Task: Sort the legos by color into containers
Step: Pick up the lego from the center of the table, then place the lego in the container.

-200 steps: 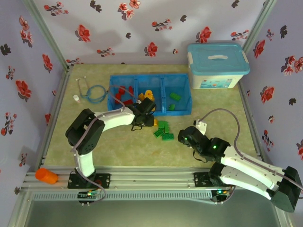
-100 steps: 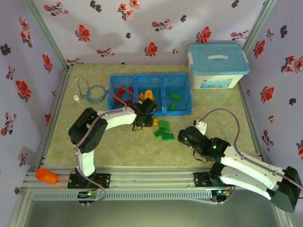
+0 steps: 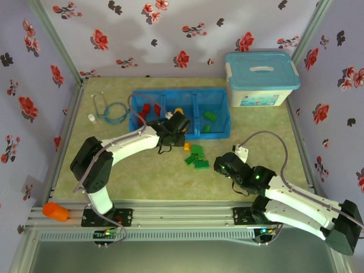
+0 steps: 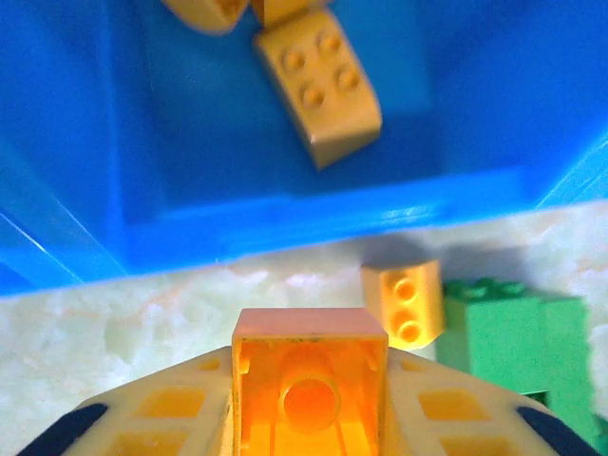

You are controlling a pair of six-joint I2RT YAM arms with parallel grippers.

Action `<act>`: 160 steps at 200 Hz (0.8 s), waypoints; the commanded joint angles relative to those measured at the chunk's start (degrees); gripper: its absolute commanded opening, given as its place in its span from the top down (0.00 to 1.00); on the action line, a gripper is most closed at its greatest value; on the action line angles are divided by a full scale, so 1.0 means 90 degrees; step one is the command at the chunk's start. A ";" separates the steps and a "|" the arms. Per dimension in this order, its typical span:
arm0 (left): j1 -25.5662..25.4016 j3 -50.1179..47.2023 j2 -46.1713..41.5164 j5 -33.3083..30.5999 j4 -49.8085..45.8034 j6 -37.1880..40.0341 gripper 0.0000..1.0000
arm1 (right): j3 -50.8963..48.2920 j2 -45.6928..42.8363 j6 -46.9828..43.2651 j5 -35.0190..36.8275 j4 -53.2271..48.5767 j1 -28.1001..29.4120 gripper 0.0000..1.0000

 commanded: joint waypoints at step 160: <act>0.1384 0.4531 0.2150 -0.0058 -0.2047 0.1482 0.39 | 0.0026 -0.0035 0.0206 0.0047 -0.0241 0.0081 0.34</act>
